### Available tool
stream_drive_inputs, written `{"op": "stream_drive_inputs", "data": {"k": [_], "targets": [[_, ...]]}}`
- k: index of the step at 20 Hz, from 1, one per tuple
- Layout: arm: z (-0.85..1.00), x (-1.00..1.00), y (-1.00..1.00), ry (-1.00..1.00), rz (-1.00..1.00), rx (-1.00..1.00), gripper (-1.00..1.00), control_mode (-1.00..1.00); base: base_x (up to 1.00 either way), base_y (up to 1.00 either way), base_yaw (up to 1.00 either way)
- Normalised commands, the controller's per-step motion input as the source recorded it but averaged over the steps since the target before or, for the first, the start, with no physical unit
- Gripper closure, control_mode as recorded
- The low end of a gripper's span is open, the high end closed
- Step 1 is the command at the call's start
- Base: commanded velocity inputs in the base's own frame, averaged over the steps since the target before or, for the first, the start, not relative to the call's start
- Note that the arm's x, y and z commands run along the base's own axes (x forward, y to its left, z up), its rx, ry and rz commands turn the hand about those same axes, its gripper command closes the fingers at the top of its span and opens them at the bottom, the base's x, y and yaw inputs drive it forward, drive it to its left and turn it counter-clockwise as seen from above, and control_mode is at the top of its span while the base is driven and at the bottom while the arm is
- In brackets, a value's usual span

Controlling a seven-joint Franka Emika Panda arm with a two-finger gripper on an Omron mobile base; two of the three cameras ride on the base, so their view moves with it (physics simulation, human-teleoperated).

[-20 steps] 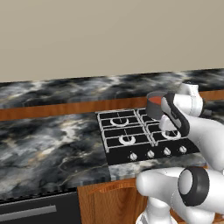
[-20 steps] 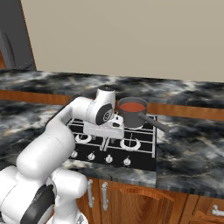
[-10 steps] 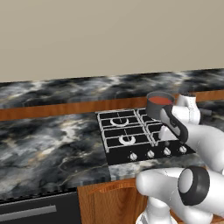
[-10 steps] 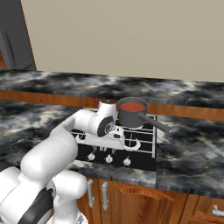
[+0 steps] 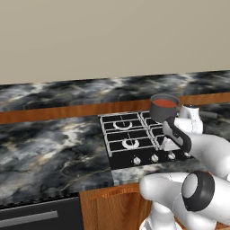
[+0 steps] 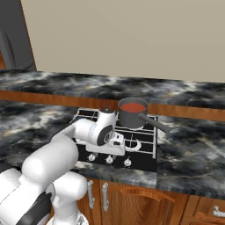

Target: Wait until the marinara sauce is simmered to a deep red color and then turn off the stove.

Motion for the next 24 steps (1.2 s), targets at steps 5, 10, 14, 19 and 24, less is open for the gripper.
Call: {"op": "stream_drive_inputs", "data": {"k": [5,10,14,19,24], "targets": [[-0.28,0.18,0.0,-0.03,0.0,-0.06,-1.0,-1.0,0.0,0.0,0.0],[-0.23,0.12,-0.01,-0.06,0.0,-0.04,-1.0,-1.0,0.0,0.0,0.0],[-0.22,0.15,-0.04,-0.03,0.0,-0.01,-1.0,-1.0,0.0,0.0,0.0],[-0.18,0.16,-0.12,0.0,0.0,0.0,-1.0,-1.0,0.0,0.0,0.0],[-0.09,0.19,-0.17,-0.01,0.0,0.0,-1.0,-1.0,0.0,0.0,0.0]]}}
